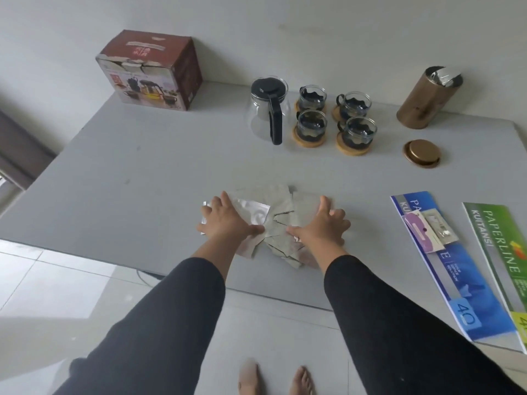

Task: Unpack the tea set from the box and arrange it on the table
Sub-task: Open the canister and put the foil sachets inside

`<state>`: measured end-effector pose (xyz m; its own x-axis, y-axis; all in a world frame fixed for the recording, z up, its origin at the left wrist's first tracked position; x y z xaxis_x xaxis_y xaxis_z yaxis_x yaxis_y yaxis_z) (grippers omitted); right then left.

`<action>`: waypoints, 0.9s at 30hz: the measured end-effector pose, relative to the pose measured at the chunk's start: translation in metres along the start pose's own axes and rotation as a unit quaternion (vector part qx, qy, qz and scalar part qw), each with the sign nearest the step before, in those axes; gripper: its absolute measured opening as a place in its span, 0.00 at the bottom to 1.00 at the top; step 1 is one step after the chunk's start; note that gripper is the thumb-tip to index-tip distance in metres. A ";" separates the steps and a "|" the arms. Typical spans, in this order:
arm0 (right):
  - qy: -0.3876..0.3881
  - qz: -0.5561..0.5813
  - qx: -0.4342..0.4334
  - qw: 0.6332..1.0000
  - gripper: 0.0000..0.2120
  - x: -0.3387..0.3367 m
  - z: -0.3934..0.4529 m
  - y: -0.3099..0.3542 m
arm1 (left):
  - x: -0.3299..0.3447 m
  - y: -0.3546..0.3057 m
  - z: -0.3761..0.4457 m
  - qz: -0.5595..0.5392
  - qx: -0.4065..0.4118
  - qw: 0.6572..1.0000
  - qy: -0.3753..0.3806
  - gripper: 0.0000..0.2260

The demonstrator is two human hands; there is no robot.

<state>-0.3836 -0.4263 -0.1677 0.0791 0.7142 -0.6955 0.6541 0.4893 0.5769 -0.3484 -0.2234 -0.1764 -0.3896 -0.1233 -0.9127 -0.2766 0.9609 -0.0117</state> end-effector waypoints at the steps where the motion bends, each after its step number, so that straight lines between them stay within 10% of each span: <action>1: -0.001 -0.002 -0.004 1.000 0.48 0.005 -0.001 0.004 | -0.001 -0.002 0.000 -0.001 0.002 1.000 -0.002 0.54; 11: 0.002 0.066 0.064 0.996 0.46 0.016 -0.002 0.026 | -0.009 -0.017 -0.002 -0.050 0.034 0.998 0.016 0.40; 27: 0.063 0.223 0.100 0.968 0.15 0.020 -0.009 0.029 | -0.015 -0.038 -0.010 -0.138 0.122 0.982 0.033 0.25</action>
<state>-0.3702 -0.3937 -0.1609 0.3037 0.8932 -0.3316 0.7087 0.0208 0.7052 -0.3409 -0.2607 -0.1583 -0.3880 -0.3948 -0.8328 -0.1630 0.9188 -0.3596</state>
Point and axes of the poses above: each hand's wrist, its own z-axis towards the middle knuckle, its own x-axis out of the palm, y = z × x, the point moved 5 cm from there along z, towards the middle knuckle, and after that the axes turned 14 degrees about z, right-handed, at the moved point
